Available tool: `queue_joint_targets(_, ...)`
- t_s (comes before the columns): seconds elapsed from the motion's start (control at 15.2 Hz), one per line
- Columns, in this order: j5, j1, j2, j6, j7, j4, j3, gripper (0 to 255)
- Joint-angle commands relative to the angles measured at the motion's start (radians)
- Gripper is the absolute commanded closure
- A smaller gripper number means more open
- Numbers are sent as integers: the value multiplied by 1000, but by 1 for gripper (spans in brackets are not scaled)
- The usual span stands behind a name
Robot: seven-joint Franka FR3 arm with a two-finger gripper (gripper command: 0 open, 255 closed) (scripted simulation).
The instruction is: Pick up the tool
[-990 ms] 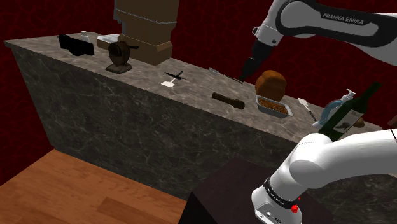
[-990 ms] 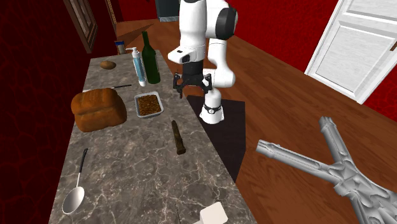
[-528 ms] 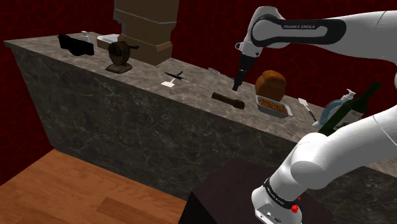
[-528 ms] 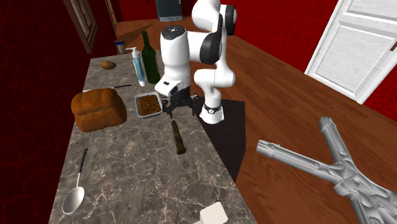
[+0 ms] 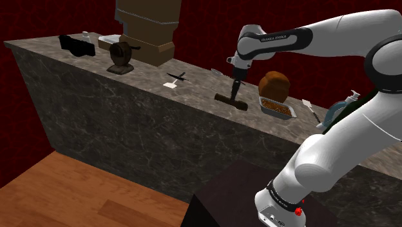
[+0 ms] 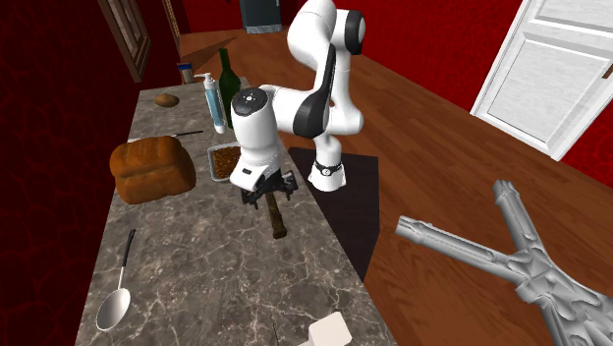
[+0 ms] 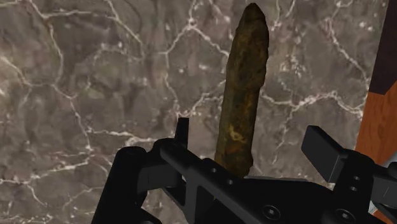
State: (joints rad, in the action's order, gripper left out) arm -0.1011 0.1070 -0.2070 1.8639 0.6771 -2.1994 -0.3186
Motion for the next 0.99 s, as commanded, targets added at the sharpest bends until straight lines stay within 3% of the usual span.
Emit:
queue_joint_targets(0.0,1,0,11,27,3,-18,-2,0)
queue_joint_targets(0.33,4,0,28,77,5,-51,-6,0)
queue_joint_targets(0.4,3,-1,26,76,5,-52,-6,255)
queue_joint_targets(0.92,2,-1,25,77,5,-54,-6,255)
